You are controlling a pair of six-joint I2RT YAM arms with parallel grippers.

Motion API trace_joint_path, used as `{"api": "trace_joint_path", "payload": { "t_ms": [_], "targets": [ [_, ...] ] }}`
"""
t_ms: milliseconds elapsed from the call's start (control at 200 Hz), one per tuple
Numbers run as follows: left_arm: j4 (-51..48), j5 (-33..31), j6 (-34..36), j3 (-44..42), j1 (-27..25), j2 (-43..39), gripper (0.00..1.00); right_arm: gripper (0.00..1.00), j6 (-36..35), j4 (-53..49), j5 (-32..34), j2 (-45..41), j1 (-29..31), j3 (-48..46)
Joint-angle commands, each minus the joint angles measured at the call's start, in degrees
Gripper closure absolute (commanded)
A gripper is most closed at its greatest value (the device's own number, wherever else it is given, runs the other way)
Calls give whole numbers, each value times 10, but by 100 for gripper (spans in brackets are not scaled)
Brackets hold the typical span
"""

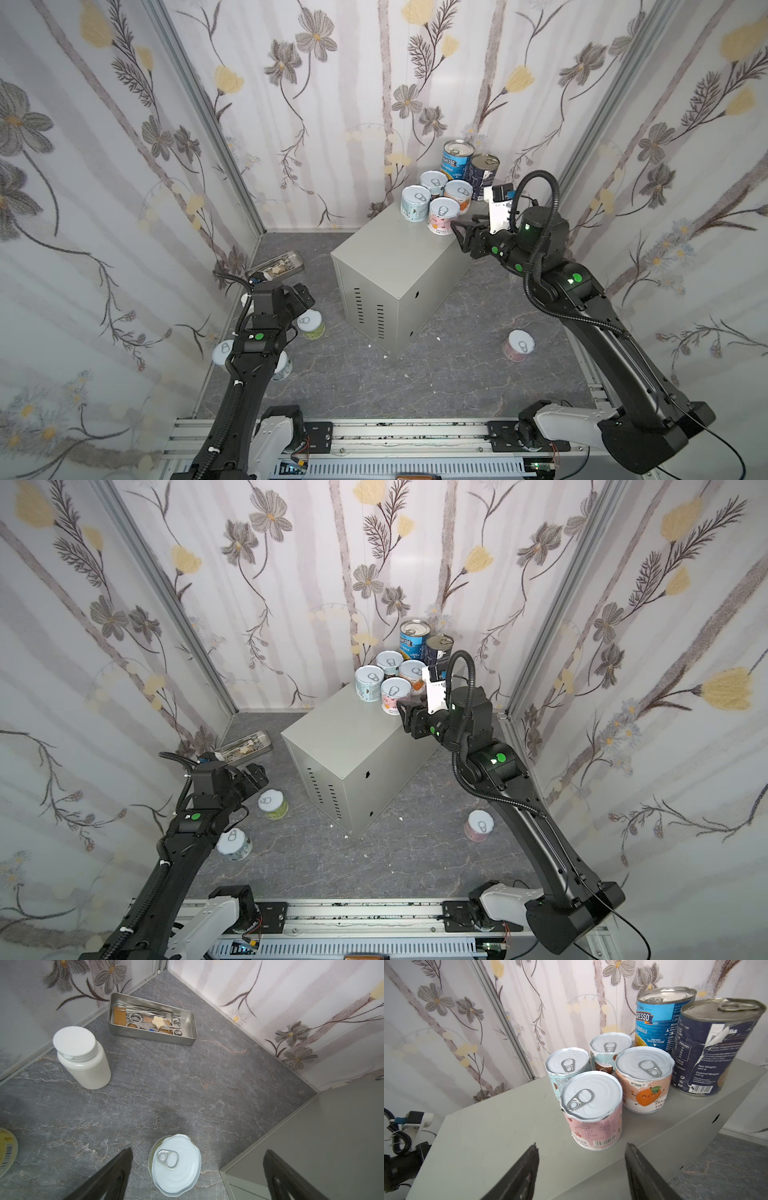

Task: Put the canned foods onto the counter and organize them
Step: 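Lower the left gripper over the green-print floor can and close it while the right withdraws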

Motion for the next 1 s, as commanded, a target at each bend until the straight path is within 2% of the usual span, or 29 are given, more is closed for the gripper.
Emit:
{"api": "trace_joint_path", "payload": {
  "t_ms": [0,205,515,994],
  "targets": [
    [0,-37,-8,11,1,14,0,31,18,39,-8,-44,1,-50],
    [-2,-47,-12,24,3,48,0,21,33,61,1,-135,2,-157],
    [-11,-69,-1,18,3,70,0,2,53,112,24,-233,1,-285],
    [-26,-71,9,9,0,122,0,0,66,163,43,-289,-5,-380]
  ]
}}
